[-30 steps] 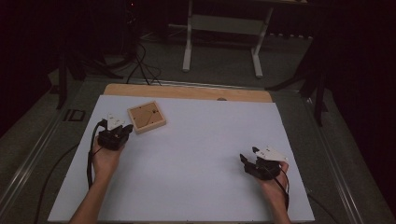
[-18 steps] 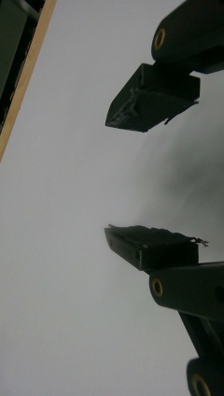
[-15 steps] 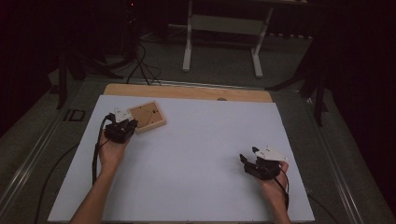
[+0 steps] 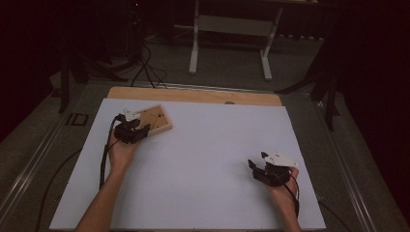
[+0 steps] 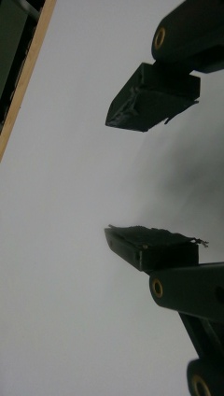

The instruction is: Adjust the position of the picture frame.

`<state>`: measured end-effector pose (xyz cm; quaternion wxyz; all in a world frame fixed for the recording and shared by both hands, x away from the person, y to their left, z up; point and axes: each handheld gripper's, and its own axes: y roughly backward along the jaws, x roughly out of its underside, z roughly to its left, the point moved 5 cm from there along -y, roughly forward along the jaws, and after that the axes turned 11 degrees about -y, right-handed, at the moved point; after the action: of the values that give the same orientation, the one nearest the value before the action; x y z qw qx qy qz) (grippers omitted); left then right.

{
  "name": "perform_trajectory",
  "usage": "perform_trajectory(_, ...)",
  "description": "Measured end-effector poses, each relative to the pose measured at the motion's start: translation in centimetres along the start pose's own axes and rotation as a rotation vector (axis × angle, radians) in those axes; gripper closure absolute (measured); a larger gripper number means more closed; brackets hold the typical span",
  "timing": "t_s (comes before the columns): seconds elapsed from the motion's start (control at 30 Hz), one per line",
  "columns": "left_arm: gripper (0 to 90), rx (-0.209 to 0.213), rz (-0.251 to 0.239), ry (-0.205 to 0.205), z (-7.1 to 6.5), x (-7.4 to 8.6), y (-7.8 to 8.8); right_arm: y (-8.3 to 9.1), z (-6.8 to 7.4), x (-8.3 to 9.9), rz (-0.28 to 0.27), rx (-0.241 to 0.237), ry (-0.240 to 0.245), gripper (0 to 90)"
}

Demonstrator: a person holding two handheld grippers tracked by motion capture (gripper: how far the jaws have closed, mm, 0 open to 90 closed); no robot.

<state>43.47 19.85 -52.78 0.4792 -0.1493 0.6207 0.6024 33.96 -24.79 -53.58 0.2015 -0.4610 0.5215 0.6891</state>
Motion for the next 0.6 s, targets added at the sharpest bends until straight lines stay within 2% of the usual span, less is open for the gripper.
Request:
perform_trajectory(0.4,45.0,0.03,0.02,0.014,0.1,-0.2,-1.6,0.1,-0.1,0.0,-0.002,0.002,-0.007,39.4)
perform_trajectory(0.6,44.2,0.019,0.044,0.028,0.2,-0.1,-2.5,0.1,-0.1,0.0,-0.003,0.001,-0.007,39.2)
